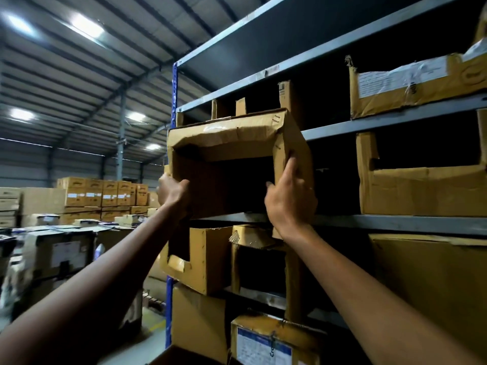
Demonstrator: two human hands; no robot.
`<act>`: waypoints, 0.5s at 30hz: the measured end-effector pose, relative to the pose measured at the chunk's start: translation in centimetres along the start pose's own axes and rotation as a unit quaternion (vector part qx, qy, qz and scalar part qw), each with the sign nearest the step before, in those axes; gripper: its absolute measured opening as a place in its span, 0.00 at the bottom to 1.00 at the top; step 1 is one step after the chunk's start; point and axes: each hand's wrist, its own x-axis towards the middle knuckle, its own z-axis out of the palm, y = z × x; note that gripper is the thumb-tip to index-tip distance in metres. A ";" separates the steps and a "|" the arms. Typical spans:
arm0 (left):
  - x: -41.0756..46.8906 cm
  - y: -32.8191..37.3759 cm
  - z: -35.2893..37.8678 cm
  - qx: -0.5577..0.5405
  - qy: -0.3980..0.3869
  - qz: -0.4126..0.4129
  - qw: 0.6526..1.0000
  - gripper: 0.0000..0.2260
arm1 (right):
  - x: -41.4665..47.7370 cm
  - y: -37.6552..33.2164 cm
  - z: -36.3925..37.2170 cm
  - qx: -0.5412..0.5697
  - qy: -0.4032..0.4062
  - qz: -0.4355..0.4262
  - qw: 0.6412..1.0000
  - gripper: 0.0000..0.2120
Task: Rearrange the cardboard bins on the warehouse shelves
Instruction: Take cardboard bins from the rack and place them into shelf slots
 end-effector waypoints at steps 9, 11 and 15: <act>-3.5 3.8 -11.4 0.069 0.116 0.035 0.990 0.06 | -3.5 -6.2 -2.7 0.193 0.013 -0.095 0.976 0.34; -4.7 4.3 -15.0 0.090 0.157 0.024 0.983 0.10 | -4.6 -8.6 -3.6 0.218 0.006 -0.121 0.968 0.35; -8.3 6.3 -22.5 0.138 0.226 0.005 0.964 0.18 | -7.1 -13.2 -5.7 0.274 -0.051 -0.149 0.949 0.37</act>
